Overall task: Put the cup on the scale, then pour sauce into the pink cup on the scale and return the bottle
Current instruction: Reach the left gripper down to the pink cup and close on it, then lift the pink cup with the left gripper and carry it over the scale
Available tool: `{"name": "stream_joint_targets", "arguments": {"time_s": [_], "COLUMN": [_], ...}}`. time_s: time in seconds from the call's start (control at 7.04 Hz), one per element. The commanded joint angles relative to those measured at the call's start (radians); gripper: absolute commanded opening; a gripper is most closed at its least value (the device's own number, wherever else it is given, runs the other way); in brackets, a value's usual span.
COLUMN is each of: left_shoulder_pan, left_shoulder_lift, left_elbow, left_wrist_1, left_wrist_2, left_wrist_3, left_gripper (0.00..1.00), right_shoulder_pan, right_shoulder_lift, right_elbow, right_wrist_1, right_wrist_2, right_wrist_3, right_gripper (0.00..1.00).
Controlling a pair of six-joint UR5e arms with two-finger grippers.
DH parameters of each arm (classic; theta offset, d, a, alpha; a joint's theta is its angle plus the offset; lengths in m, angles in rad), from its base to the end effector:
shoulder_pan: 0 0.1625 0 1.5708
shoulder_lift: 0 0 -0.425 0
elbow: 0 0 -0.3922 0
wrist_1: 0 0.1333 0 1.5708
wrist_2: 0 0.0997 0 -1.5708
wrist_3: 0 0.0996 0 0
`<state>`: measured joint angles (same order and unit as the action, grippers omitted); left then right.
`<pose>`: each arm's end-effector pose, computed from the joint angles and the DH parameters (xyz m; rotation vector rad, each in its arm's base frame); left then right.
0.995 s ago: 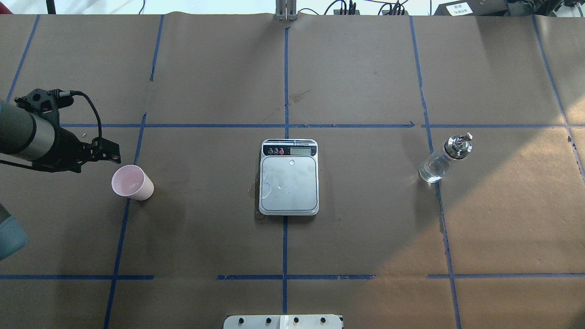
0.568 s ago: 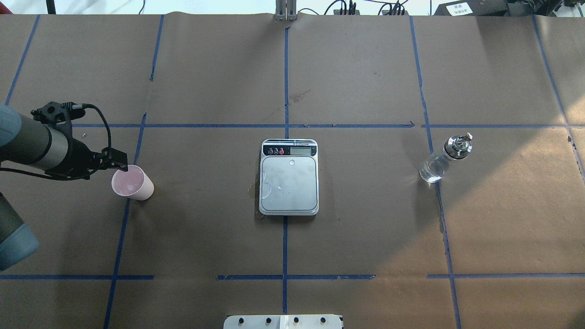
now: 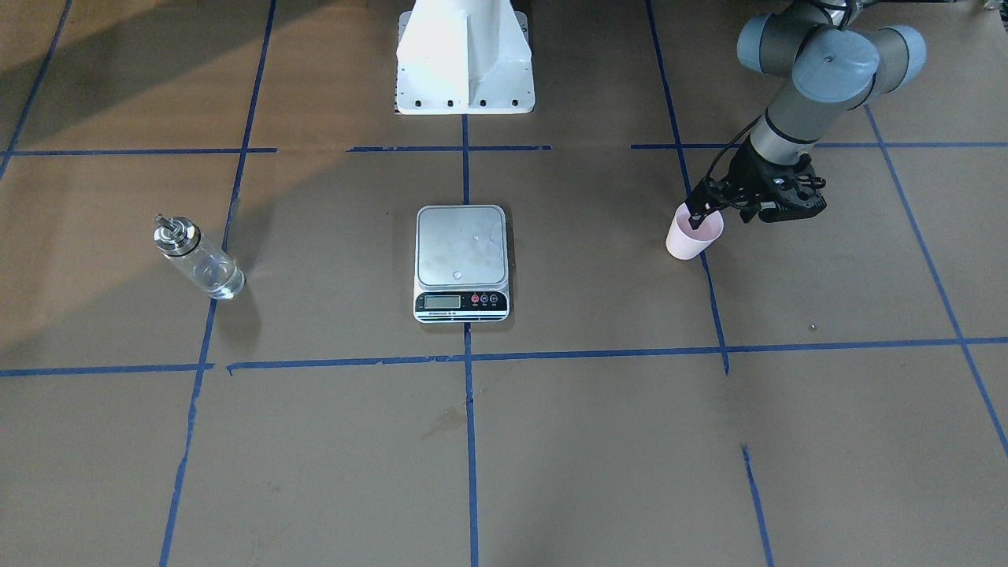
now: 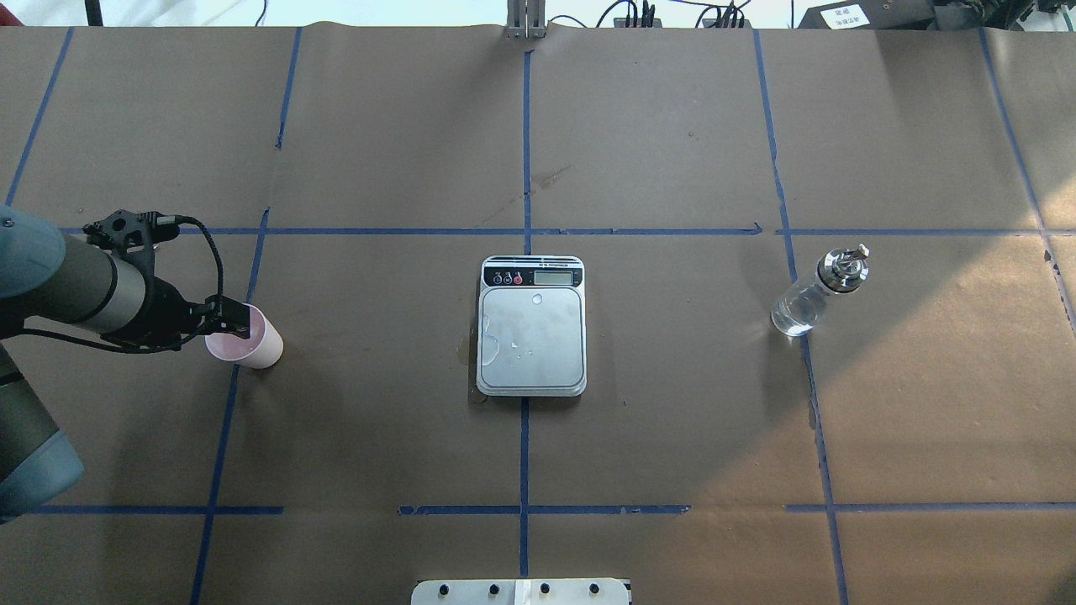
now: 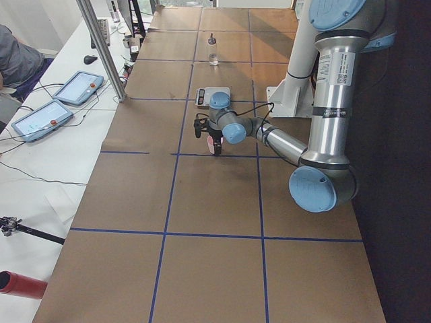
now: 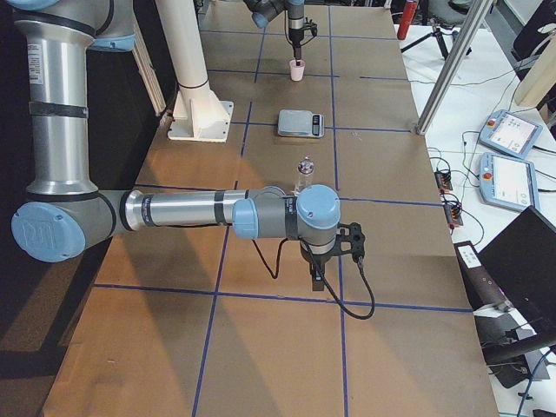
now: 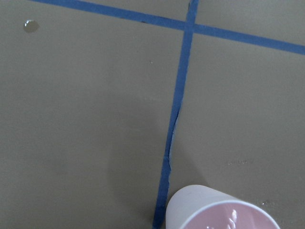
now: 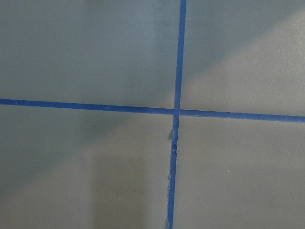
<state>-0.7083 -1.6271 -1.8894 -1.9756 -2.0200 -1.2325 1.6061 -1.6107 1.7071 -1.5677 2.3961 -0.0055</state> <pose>0.3385 -0.4085 0.4369 0.0139 0.8766 -0.1710 0.0770 -0.4769 0.6067 0.1106 -0.8225 -0.0130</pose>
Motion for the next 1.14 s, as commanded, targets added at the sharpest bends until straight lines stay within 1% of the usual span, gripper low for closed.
{"name": "stream_joint_targets", "arguments": {"time_s": [0.0, 0.14, 0.43, 0.57, 0.85, 0.99], "left_shoulder_pan": [0.015, 0.015, 0.009, 0.000, -0.048, -0.066], "left_shoulder_lift": [0.001, 0.001, 0.001, 0.000, -0.031, -0.116], "left_elbow": [0.000, 0.001, -0.003, -0.032, -0.118, -0.138], "left_wrist_1": [0.006, 0.009, 0.023, 0.055, 0.183, 0.316], "left_wrist_2": [-0.005, -0.014, -0.014, -0.014, -0.016, -0.016], "left_wrist_3": [-0.005, -0.008, -0.008, -0.008, -0.005, -0.002], "left_gripper": [0.44, 0.01, 0.00, 0.00, 0.00, 0.00], "right_shoulder_pan": [0.000, 0.000, 0.000, 0.000, 0.000, 0.000], "right_shoulder_lift": [0.000, 0.000, 0.000, 0.000, 0.002, 0.002], "right_elbow": [0.002, 0.005, 0.006, 0.006, 0.006, 0.005], "right_wrist_1": [0.000, 0.000, 0.000, 0.000, -0.002, 0.000], "right_wrist_2": [0.000, 0.002, 0.003, 0.003, 0.003, 0.003], "right_wrist_3": [0.001, 0.001, 0.001, 0.001, 0.001, -0.001], "right_gripper": [1.00, 1.00, 1.00, 1.00, 1.00, 1.00]}}
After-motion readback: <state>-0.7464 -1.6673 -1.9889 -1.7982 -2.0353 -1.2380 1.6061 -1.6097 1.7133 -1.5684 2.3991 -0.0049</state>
